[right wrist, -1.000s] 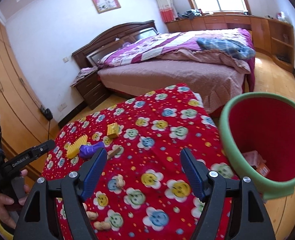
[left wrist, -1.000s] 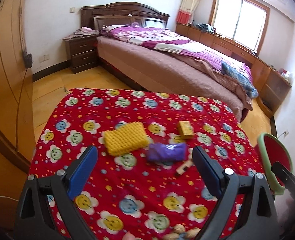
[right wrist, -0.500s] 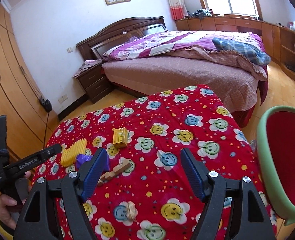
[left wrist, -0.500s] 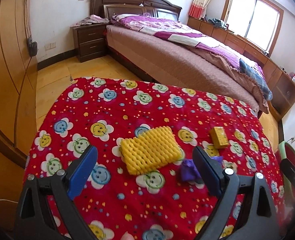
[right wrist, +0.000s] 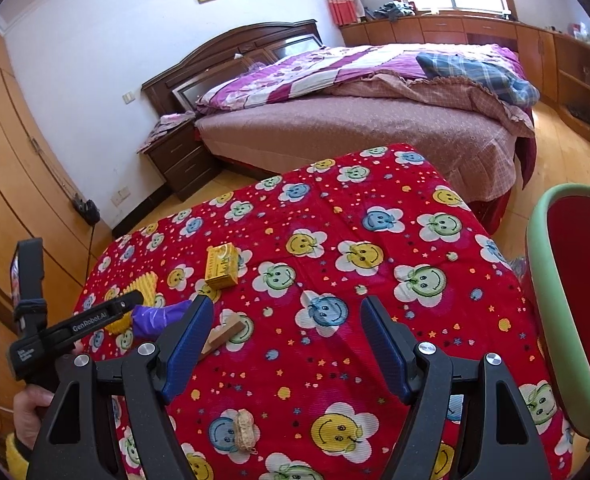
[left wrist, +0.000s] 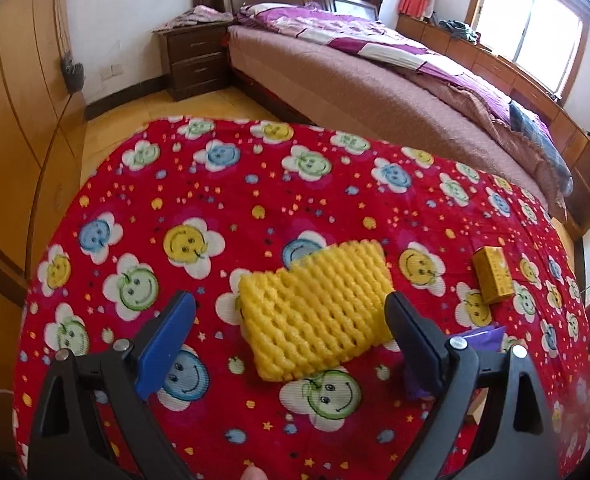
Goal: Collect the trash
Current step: 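Grasp the second yellow foam net with the left gripper and lift it, then grasp the purple plastic bag with the right gripper while the left gripper holds the foam net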
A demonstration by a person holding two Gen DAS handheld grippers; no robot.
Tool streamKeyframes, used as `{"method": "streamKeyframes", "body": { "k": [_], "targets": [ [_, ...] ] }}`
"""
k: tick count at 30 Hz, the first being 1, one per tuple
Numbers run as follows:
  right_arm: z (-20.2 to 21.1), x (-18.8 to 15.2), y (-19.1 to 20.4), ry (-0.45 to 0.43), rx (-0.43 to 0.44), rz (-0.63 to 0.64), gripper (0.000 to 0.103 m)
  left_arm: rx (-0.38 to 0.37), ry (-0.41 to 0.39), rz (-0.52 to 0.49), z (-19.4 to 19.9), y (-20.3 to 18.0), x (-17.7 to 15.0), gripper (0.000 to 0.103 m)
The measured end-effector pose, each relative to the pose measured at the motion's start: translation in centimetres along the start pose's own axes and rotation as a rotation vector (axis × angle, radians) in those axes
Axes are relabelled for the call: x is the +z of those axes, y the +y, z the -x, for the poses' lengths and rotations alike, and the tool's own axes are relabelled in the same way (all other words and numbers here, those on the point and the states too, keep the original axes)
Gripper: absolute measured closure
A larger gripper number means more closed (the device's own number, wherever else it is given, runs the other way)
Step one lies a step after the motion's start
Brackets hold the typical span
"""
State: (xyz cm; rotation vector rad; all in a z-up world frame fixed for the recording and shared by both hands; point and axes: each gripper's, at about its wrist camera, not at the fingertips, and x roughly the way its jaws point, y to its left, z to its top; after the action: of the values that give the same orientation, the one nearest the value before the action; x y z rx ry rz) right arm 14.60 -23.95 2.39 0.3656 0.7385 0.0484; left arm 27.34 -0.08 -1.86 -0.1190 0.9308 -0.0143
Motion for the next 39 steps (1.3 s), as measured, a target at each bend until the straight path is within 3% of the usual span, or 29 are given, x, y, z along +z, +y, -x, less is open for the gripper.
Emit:
{"method": "streamKeyframes", "body": {
  "k": [4, 7, 12, 15, 18, 29, 39],
  "targets": [
    [-0.4, -0.1, -0.1, 0.010, 0.001, -0.006, 0.026, -0.029, -0.001, 0.017, -0.2, -0.2, -0.2, 0.009],
    [-0.7, -0.3, 0.0, 0.021, 0.001, -0.002, 0.026, -0.046, -0.014, 0.024, -0.1, -0.5, -0.3, 0.016],
    [-0.9, -0.4, 0.3, 0.029, 0.002, 0.008, 0.026, -0.145, -0.026, 0.015, 0.4, -1.1, -0.4, 0.059],
    [-0.8, -0.4, 0.5, 0.030, 0.001, 0.013, 0.026, -0.160, -0.054, -0.016, 1.0, -1.7, -0.5, 0.078],
    [-0.8, -0.4, 0.7, 0.034, 0.003, 0.015, 0.026, -0.180, -0.070, -0.036, 1.7, -2.1, -0.5, 0.090],
    [-0.1, -0.5, 4.0, 0.054, 0.037, 0.070, 0.026, -0.143, -0.134, 0.011, 6.3, 0.6, -0.3, 0.092],
    [-3.1, -1.6, 9.1, 0.140, 0.096, 0.151, 0.026, -0.064, -0.146, 0.055, 9.0, 4.7, -2.1, 0.092]
  ]
}}
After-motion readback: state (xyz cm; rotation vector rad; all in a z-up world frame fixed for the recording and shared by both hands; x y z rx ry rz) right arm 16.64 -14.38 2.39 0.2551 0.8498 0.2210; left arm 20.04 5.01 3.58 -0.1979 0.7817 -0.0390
